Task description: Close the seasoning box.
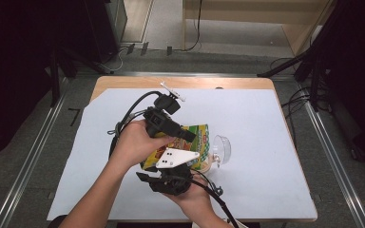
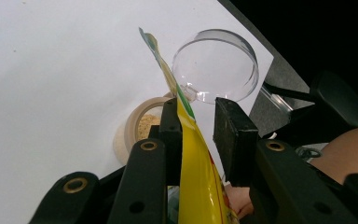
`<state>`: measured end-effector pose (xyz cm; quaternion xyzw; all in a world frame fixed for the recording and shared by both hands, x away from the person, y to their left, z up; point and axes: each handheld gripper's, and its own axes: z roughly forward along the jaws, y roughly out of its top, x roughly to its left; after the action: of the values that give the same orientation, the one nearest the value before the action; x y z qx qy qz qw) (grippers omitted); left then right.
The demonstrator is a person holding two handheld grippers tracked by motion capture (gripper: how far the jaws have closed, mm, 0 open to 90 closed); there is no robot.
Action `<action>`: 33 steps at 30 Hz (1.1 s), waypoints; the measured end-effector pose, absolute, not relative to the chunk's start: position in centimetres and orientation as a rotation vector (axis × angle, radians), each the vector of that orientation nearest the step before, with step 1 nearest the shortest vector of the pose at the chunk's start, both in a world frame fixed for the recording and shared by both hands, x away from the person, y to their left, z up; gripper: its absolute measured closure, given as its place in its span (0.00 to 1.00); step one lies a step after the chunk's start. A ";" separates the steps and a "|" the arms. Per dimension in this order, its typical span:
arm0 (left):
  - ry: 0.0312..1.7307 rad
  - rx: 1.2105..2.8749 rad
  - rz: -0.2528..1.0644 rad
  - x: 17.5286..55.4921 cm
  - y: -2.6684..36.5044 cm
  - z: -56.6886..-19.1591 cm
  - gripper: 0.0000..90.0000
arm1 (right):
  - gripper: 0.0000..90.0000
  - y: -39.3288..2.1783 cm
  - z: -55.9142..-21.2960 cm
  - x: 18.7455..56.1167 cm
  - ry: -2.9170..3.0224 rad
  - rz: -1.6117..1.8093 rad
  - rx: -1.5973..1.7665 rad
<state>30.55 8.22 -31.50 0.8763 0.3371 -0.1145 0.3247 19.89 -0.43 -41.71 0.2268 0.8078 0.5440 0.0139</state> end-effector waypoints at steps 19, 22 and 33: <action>0.888 2.298 -0.305 30.6 8.2 -31.6 0.82 | 0.77 -0.4 -41.7 19.9 2.523 1.686 0.706; 0.889 2.298 -0.303 30.6 8.2 -31.6 0.82 | 0.77 -0.4 -41.7 19.9 2.523 1.688 0.709; 0.886 2.303 -0.302 30.6 8.2 -31.6 0.81 | 0.77 -0.4 -41.8 20.0 2.525 1.677 0.699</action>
<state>30.56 8.19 -31.60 0.8770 0.3375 -0.1151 0.3221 19.99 -0.40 -41.78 0.2245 0.8116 0.5392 0.0154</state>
